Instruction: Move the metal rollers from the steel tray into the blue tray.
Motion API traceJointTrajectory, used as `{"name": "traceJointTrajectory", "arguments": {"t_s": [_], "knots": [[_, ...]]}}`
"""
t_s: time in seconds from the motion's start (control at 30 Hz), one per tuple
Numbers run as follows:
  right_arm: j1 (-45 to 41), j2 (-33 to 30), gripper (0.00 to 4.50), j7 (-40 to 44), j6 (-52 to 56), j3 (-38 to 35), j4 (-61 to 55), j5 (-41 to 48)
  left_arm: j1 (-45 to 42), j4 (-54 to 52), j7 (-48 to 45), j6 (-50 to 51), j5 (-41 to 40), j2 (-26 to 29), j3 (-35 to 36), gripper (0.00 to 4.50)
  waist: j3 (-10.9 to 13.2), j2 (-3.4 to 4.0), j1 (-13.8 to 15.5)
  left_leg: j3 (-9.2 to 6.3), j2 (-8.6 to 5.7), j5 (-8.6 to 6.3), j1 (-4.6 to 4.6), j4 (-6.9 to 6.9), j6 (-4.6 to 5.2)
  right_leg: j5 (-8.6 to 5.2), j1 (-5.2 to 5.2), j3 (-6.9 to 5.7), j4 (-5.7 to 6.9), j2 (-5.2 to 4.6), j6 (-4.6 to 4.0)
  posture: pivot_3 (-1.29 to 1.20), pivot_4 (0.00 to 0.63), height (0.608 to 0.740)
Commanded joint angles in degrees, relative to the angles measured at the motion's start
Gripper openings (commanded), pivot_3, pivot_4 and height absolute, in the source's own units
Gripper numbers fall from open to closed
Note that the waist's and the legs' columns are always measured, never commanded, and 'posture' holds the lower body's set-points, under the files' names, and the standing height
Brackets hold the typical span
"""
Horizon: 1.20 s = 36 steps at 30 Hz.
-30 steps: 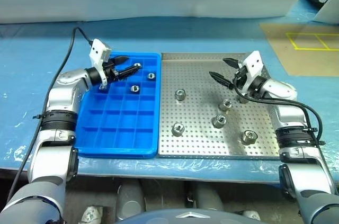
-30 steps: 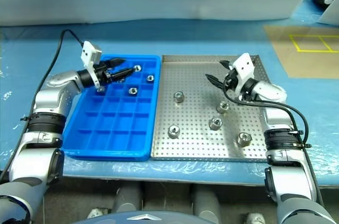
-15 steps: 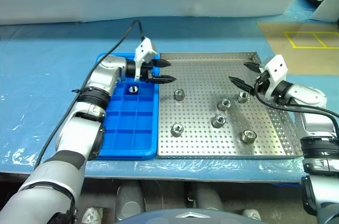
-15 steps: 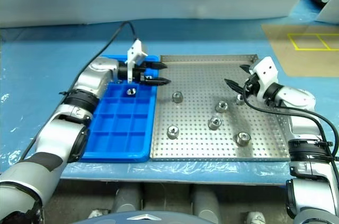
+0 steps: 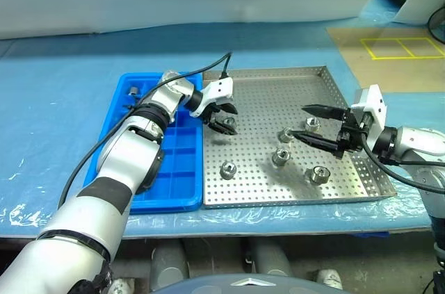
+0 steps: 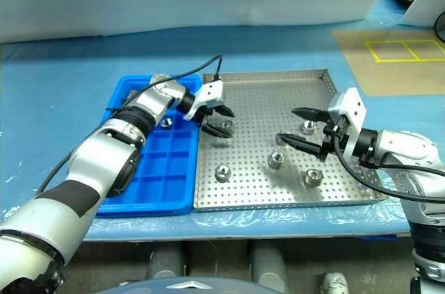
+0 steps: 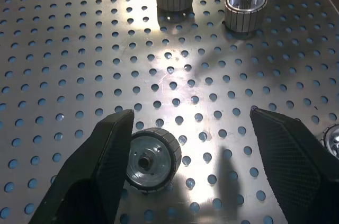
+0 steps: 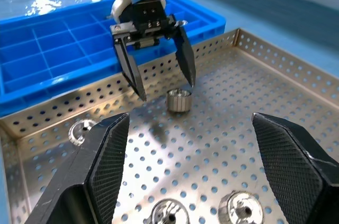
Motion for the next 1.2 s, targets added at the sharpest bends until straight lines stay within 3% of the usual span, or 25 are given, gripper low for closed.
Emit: {"name": "traceJointTrajectory", "arguments": {"t_s": [0.03, 0.33, 0.83, 1.2], "knots": [[-0.6, -1.2, 3.83, 0.6, -1.5, -0.1, -1.2, -1.1, 0.2, 0.2, 1.2, -2.4, 2.5, 0.2, -0.7, 3.70, 0.0, 0.00, 0.0, 0.00, -0.01, 0.00, 0.00, 0.00, 0.00, 0.00, 0.00, 0.01, 0.00, 0.00, 0.00, -0.43, 0.150, 0.740], [1.3, 0.0, 3.83, -1.6, -2.7, -0.5, -2.8, -3.2, 2.4, 2.0, 12.9, -5.2, 9.7, -1.0, -3.3, 3.70, 0.0, 0.06, 0.0, 0.00, -0.01, -0.04, 0.13, 0.02, 0.07, -0.01, 0.18, -0.01, -0.01, -0.01, 0.01, -0.47, 0.150, 0.740], [6.8, 0.0, 3.83, -5.7, -3.8, -2.8, -6.0, -4.7, 4.2, 3.2, 17.2, -3.1, 14.2, -2.8, -5.0, 3.70, -0.1, 0.06, -1.8, 0.00, -0.16, -0.16, 0.22, 0.09, 0.26, -0.08, 0.33, -0.10, -0.13, -0.11, 0.13, -0.52, 0.150, 0.740], [6.4, 0.8, 3.83, -6.8, -5.8, -1.7, -4.4, -6.0, 2.5, 3.0, 14.9, -5.1, 17.7, 1.5, -8.1, 3.70, -0.2, -0.06, -3.5, 0.00, -0.23, -0.19, 0.20, 0.22, 0.28, -0.33, 0.37, -0.14, -0.11, -0.10, 0.60, -0.51, 0.150, 0.740]]}}
